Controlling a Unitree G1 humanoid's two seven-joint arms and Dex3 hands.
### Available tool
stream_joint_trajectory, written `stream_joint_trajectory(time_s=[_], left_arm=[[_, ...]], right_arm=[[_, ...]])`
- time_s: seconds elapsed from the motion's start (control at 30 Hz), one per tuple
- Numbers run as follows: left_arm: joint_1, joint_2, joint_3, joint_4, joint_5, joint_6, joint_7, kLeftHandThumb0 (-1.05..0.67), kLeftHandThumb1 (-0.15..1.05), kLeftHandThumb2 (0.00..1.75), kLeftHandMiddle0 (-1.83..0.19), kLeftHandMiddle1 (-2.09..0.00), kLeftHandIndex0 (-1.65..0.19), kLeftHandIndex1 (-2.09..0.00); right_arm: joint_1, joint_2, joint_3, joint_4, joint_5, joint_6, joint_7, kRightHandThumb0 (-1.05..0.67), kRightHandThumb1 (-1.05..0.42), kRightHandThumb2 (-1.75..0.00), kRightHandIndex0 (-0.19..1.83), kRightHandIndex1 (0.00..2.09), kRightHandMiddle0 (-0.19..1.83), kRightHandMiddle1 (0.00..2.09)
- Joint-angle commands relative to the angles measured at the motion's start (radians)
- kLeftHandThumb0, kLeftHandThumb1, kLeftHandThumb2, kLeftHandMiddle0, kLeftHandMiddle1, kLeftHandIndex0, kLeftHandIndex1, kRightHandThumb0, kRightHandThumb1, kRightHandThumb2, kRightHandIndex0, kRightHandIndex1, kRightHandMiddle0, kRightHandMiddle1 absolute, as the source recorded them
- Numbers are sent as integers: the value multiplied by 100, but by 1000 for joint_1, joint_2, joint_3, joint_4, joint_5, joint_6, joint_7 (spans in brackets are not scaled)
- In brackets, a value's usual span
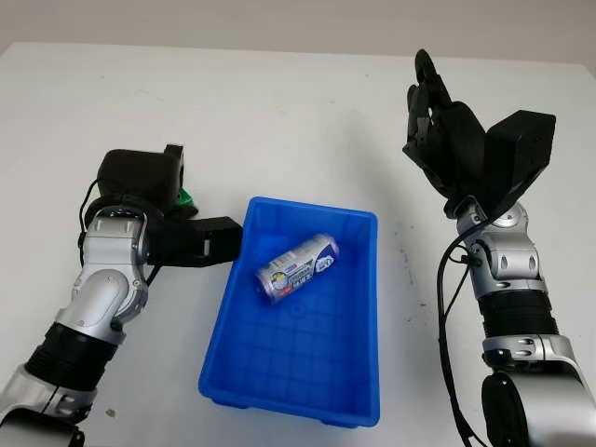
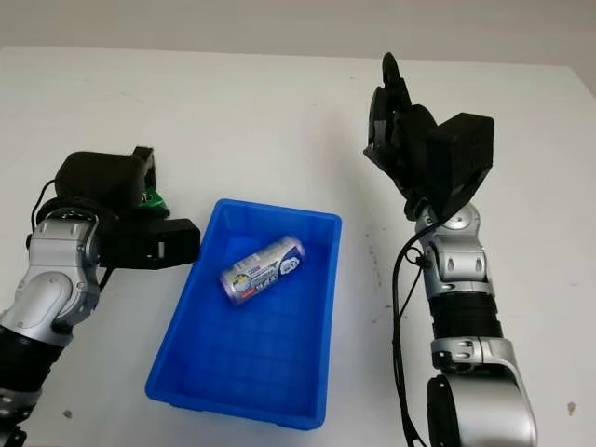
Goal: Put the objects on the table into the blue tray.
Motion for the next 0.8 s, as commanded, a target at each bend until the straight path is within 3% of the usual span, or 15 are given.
stream_joint_trajectory(time_s=[0.0,0.07,0.17,0.4,0.6,0.77], left_arm=[[-11,5,11,34,-9,3,48,-41,105,46,-83,-209,-14,-209],[-18,10,23,58,-31,-10,125,-40,105,47,-86,-209,-11,-209],[-20,13,52,79,-88,-37,237,-39,105,45,-72,-209,-4,-209],[-42,31,112,106,-209,-98,405,-40,105,43,-73,-209,-16,-209],[-53,54,124,90,-260,-129,432,-42,105,46,-73,-209,-23,-209],[-53,24,214,21,-504,-253,406,-41,105,44,-106,-209,-54,-209]], right_arm=[[-15,-14,-4,0,-4,-14,3,-64,-105,-89,-19,0,-19,0],[-15,-14,-5,0,-3,-14,4,-63,-105,-89,-19,0,-19,0],[-13,-18,-6,-3,-2,-15,11,-62,-105,-89,-19,0,-19,0],[-15,-20,-7,3,-2,-13,16,-63,-105,-88,-19,0,-19,0],[-6,-13,-11,3,-1,-11,5,-61,-105,-89,-19,0,-19,0],[3,-8,-12,5,7,-21,3,-59,-105,-88,-19,0,-19,0]])
